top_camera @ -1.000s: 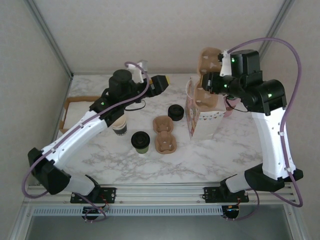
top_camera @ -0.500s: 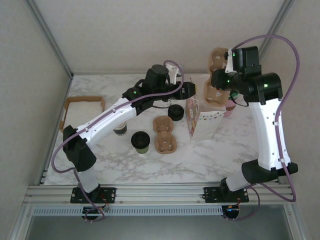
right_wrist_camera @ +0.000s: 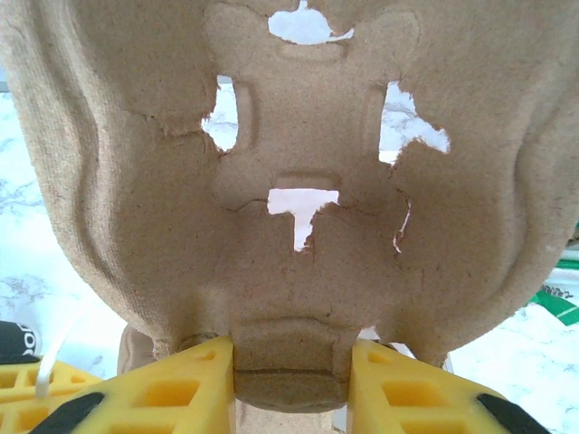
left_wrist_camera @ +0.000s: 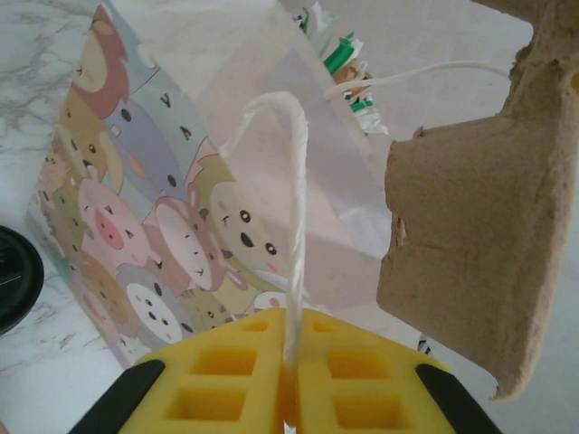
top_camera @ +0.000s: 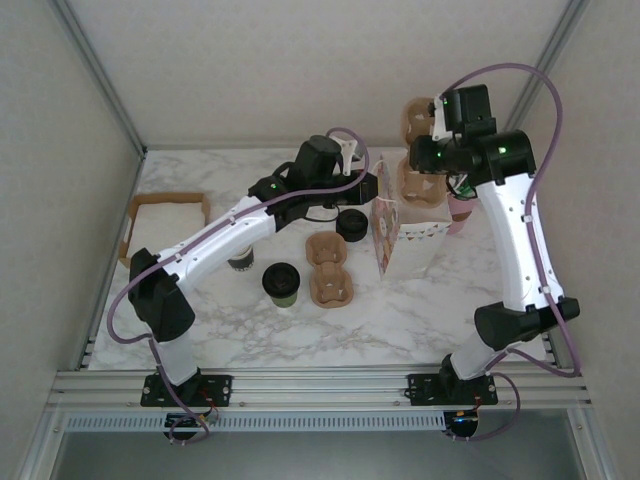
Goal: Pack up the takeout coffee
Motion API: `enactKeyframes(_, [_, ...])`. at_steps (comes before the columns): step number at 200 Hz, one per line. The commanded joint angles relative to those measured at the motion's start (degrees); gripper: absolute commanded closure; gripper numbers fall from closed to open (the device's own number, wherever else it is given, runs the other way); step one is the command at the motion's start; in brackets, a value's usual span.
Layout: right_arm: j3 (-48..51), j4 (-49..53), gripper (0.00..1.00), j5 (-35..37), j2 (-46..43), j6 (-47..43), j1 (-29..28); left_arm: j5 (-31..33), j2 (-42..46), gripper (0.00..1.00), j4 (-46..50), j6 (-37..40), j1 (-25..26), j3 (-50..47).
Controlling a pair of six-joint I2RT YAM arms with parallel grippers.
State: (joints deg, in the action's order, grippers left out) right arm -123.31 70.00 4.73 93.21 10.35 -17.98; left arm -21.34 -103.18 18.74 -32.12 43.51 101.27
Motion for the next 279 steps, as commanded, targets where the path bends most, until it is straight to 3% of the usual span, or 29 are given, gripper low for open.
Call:
enactKeyframes(1, [1.22, -1.35, 0.70, 0.74, 0.98, -1.36, 0.18, 1.92, 2.54, 0.89, 0.25, -0.22, -0.18, -0.64])
enactKeyframes(97, [16.27, -4.53, 0.70, 2.80, -2.91, -0.70, 0.22, 2.88, 2.67, 0.92, 0.27, -0.57, -0.18, -1.12])
enactKeyframes(191, [14.50, -2.42, 0.71, 6.43, -1.28, 0.77, 0.19, 4.12, 3.54, 0.95, 0.50, -0.58, -0.22, -1.82])
enactKeyframes(279, [16.23, -1.81, 0.71, 2.71, 1.68, 0.97, 0.22, 4.40, 3.96, 0.96, 0.28, -0.84, -0.64, -2.73])
